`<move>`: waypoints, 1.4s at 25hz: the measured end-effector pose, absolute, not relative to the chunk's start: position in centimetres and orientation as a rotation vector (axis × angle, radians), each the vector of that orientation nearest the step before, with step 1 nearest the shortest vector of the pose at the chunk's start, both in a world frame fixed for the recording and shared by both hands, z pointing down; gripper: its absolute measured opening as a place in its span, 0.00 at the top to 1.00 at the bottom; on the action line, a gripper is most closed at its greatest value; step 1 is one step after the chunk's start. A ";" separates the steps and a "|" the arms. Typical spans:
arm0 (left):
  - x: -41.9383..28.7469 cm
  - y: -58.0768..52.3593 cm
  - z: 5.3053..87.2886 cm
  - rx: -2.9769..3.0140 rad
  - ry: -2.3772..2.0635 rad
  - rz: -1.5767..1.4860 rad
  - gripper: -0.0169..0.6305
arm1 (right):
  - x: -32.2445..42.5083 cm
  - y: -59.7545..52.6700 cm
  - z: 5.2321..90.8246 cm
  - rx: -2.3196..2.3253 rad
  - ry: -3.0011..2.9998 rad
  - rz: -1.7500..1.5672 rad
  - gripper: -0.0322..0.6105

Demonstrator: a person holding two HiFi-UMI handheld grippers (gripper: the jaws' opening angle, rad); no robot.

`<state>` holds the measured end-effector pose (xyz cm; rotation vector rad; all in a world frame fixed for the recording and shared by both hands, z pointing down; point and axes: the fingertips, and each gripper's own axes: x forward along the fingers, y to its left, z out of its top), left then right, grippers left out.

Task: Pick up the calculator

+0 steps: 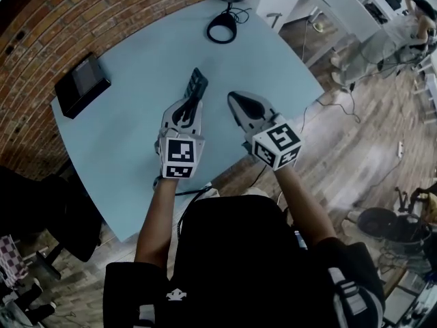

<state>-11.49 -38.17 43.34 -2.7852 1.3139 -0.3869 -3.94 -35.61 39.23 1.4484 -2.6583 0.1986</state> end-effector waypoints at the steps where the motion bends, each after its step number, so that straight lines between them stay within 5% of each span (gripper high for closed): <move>1: -11.4 -38.0 43.2 -2.780 1.328 -0.382 0.87 | -3.8 -35.5 39.1 1.436 -2.666 0.195 0.94; 35: -5.2 -28.5 40.4 -2.643 1.595 -0.296 0.87 | 2.1 -28.7 37.7 1.170 -2.855 0.149 0.94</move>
